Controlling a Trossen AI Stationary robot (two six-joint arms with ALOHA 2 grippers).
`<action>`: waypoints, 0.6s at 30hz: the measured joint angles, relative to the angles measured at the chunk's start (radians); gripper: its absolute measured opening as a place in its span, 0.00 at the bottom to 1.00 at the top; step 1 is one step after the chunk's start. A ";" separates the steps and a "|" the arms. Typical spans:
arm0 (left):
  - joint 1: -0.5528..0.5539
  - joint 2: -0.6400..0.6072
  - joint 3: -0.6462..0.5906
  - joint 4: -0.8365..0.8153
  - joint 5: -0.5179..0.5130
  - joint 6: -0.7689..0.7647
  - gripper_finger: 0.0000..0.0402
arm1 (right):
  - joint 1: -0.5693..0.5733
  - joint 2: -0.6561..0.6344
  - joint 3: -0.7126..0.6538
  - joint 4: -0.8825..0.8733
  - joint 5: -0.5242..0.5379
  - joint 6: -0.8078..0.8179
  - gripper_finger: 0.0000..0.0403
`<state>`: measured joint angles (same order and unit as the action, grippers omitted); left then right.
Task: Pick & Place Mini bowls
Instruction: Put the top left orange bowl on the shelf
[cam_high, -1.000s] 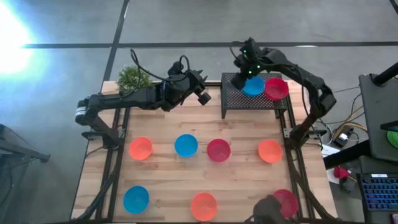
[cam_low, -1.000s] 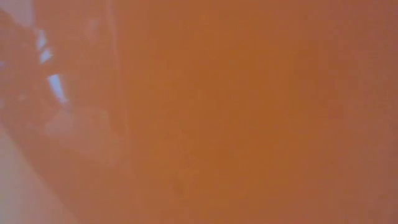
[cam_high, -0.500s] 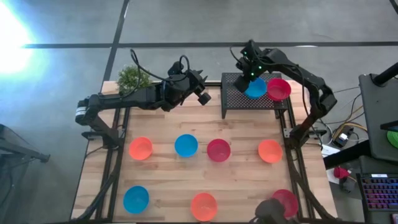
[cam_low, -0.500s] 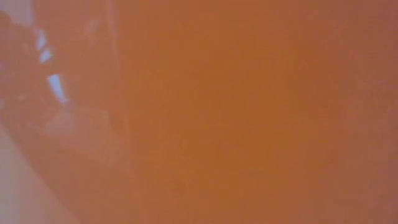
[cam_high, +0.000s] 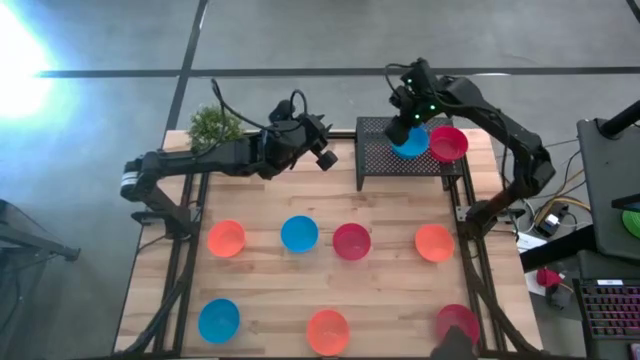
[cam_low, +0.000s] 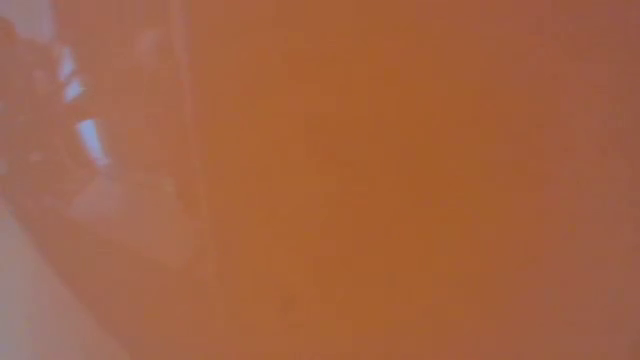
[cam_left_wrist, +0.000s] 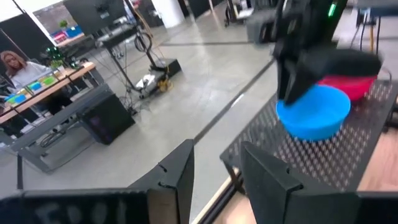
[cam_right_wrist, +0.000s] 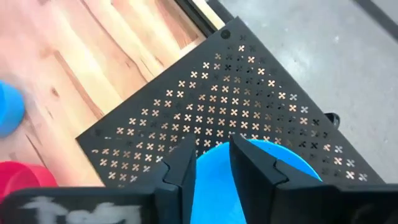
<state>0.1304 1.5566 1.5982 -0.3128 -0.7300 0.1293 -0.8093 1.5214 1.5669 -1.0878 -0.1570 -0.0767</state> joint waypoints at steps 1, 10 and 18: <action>0.000 -0.006 0.000 -0.022 0.000 -0.012 0.31 | 0.000 -0.015 0.000 -0.001 0.000 0.003 0.19; -0.001 -0.094 0.000 -0.336 0.011 -0.310 0.31 | 0.007 -0.164 0.000 0.000 0.000 0.017 0.02; -0.001 -0.170 0.000 -0.731 0.131 -0.695 0.30 | 0.029 -0.294 0.000 0.000 -0.001 -0.005 0.02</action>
<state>0.1299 1.3863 1.5986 -1.0434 -0.5986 -0.5659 -0.7807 1.2276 1.5669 -1.0874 -0.1577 -0.0817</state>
